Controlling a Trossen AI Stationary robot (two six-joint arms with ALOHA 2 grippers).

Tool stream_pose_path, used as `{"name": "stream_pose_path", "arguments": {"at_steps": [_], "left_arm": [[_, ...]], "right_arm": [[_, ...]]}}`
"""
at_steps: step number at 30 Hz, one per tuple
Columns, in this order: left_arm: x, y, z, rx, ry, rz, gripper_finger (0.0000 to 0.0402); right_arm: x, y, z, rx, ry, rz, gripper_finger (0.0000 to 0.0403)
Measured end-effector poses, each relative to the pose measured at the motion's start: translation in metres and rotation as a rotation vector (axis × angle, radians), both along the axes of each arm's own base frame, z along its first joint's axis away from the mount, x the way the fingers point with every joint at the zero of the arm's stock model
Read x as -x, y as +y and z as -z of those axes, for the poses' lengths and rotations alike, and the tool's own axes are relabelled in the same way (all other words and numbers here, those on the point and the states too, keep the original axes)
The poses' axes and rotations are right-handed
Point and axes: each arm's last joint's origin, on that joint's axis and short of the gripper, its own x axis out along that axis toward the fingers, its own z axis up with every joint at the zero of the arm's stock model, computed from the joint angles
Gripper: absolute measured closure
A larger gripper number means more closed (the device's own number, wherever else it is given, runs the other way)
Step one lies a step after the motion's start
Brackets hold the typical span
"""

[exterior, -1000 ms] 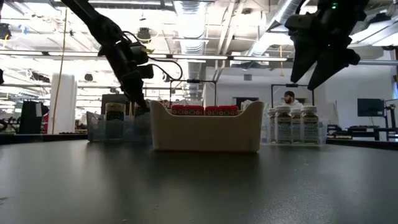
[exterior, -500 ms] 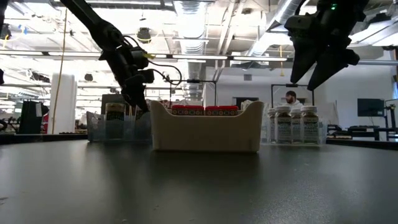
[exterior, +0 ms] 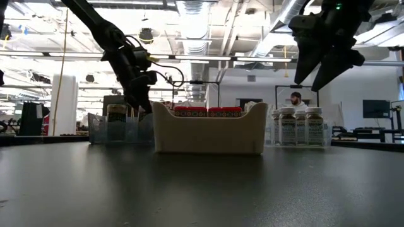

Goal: Sort spices by type
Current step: Put the golden seasoning bottle into the black bin

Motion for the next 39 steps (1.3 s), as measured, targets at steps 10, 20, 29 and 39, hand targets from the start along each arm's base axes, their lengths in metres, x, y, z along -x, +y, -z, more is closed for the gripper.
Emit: {"name": "stream_pose_path", "arguments": {"at_steps": [10,20,29,39], "left_arm": [[0.0,-0.001,0.001,0.003,0.008,0.003,0.0112],[0.006,-0.004,0.006,-0.015,0.139,0.014,0.0064],[0.006,-0.004,0.005,-0.022,0.132,0.014,0.0059],[0.006,-0.003,-0.011,0.016,0.146,-0.007,0.0058]], "right_arm": [[-0.003,0.001,-0.001,-0.011,-0.038,-0.001,0.0102],[-0.004,0.001,-0.002,-0.012,-0.044,-0.001,0.0102],[-0.004,0.001,-0.002,-0.012,-0.044,-0.001,0.0102],[-0.005,0.001,-0.002,-0.014,-0.052,-0.001,0.0102]]}}
